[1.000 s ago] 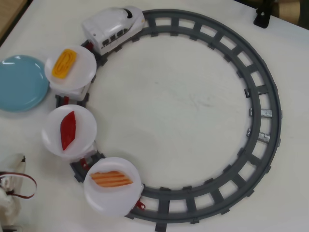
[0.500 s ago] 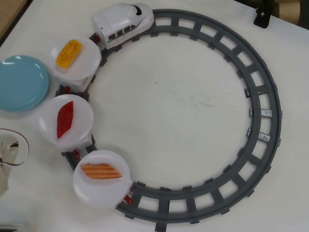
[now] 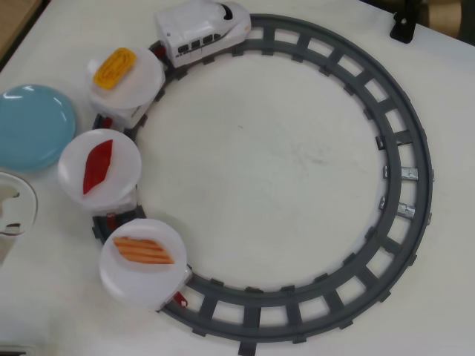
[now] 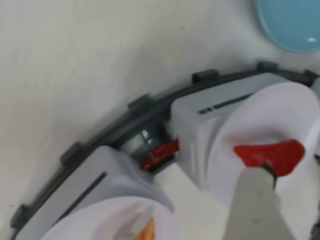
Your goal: Pick up the sushi from the Shinkansen and put it on the blue dish
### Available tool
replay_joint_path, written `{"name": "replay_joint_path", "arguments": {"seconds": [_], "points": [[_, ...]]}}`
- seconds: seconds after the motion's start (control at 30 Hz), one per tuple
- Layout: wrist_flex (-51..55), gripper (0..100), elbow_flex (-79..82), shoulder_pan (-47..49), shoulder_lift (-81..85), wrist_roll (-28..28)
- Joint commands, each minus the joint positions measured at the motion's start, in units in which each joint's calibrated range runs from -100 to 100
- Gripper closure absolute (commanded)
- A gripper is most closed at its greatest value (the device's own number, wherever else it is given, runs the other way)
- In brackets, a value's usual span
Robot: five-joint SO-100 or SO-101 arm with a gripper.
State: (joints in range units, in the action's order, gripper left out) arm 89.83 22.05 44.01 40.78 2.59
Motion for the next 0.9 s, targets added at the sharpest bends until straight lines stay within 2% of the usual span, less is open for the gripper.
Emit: {"name": "replay_joint_path", "arguments": {"seconds": [0.0,0.23,0.43,0.57,0.87], "points": [[0.40,81,-3.65,-2.29,-1.51,-0.39],[2.69,76,-7.17,-9.59,-9.14,-1.75],[9.06,76,-19.80,-10.74,-20.09,-4.68],[9.40,76,-24.75,-11.71,-27.14,-5.83],[9.40,77,-25.30,-16.28,-33.44,-7.08]]}}
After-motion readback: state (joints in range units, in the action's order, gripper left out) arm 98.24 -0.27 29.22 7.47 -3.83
